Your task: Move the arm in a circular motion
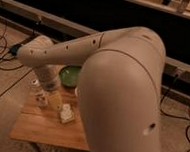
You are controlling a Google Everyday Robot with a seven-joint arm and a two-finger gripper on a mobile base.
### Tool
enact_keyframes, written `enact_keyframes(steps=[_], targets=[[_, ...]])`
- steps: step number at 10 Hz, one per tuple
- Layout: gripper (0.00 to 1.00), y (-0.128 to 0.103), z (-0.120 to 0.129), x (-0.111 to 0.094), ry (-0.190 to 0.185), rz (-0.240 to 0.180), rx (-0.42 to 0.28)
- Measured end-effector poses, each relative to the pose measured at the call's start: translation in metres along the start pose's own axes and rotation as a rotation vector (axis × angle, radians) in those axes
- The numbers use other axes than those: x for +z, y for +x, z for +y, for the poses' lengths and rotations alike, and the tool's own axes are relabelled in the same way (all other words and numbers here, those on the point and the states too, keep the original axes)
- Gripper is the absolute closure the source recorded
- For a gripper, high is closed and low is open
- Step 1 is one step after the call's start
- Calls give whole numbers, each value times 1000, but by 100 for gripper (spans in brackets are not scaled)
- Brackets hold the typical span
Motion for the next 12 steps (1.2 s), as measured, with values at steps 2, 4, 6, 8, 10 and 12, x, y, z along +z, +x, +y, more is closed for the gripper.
enact_keyframes(steps=[2,4,6,8,10,12], targets=[[20,20,4,22,-32,-16,4],[20,52,17,41,-59,-43,21],[20,90,38,64,-87,-75,48],[20,135,57,90,-130,-117,99],[20,167,66,106,-174,-137,161],[20,205,76,115,-215,-145,259]])
